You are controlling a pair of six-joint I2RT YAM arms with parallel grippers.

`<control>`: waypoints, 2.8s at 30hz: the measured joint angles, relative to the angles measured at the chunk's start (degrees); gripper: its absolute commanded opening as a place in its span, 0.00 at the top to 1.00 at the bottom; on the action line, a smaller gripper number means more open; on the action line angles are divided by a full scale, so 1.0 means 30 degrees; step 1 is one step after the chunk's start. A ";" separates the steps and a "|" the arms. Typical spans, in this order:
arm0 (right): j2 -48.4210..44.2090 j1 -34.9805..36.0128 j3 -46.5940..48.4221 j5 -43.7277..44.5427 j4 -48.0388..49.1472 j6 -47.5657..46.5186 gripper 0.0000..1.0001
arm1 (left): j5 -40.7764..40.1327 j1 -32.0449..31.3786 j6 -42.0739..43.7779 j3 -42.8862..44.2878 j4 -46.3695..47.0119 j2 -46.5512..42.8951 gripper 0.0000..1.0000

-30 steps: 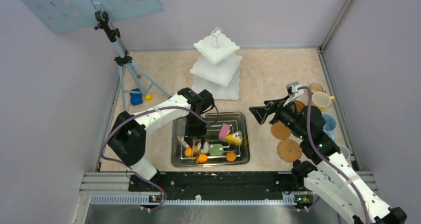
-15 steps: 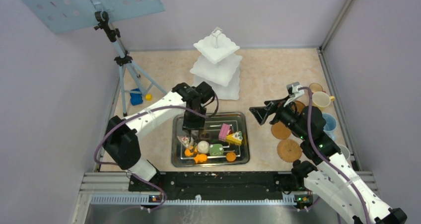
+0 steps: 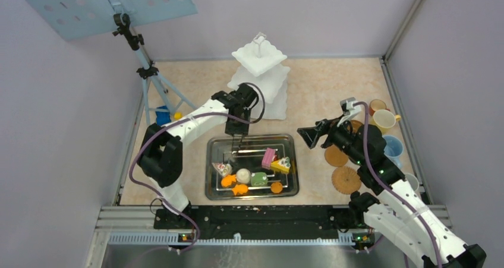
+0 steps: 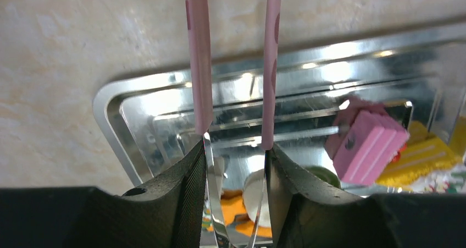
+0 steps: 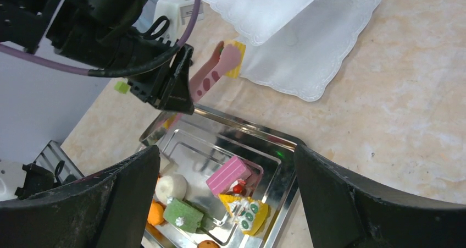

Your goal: Serve the afternoon tea

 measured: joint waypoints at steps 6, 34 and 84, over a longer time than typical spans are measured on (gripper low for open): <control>0.0000 0.0000 -0.0036 0.0270 -0.0007 -0.0117 0.10 | -0.0736 0.0823 0.1049 0.1195 0.1676 0.1938 0.65; 0.0277 0.0000 -0.0313 0.0503 -0.0452 -0.0182 0.10 | -0.0794 0.2492 0.2667 0.4393 0.3555 0.5479 0.42; -0.0925 0.0000 -0.0357 0.0663 -0.1428 -0.0838 0.11 | 0.4707 -0.5319 -0.1151 -0.2302 -0.0925 -0.2076 0.39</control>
